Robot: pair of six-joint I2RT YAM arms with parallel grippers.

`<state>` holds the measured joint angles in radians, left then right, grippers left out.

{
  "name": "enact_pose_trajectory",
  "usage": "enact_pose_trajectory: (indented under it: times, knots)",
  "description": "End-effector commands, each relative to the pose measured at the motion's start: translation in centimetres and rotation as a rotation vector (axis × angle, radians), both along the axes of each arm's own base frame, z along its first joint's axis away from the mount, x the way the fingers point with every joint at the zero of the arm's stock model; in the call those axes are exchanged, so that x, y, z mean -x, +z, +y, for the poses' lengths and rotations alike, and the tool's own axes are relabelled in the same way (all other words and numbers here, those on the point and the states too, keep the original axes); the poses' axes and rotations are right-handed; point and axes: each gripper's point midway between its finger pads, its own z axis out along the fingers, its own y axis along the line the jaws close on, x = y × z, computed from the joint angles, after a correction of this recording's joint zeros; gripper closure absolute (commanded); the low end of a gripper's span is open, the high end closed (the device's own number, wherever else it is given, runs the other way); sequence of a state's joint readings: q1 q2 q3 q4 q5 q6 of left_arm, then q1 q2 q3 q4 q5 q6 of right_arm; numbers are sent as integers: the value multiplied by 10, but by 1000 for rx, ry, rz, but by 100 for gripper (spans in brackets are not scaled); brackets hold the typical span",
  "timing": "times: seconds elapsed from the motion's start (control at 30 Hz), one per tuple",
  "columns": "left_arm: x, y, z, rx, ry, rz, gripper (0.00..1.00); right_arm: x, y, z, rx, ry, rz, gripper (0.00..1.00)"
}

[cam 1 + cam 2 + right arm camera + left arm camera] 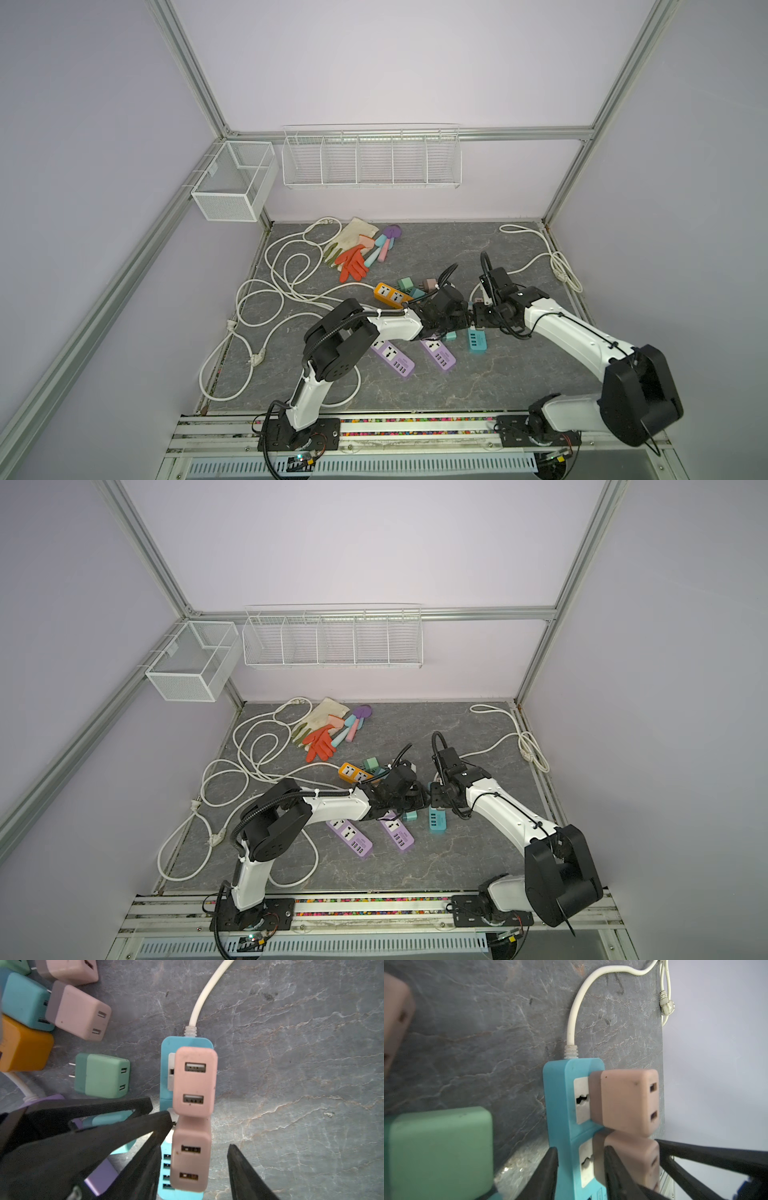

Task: Pull the plug off the socket
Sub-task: 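Move the left gripper onto the cyan strip while the right closes on a pink plug, then pull the pink plug out with the right gripper while the left holds the strip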

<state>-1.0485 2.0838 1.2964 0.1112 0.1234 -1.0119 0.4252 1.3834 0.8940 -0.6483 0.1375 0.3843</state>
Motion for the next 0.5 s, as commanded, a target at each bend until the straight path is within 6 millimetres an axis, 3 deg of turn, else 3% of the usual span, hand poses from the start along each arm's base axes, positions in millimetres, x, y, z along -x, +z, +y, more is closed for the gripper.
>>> enact_pose_trajectory:
  times: [0.0,0.47]
  knots:
    - [1,-10,-3,-32,-10,17,63,-9,2,2,-2,6,-15,48]
    - [7,-30,1,-81,-16,46,70,-10,-15,7,3,26,27,55]
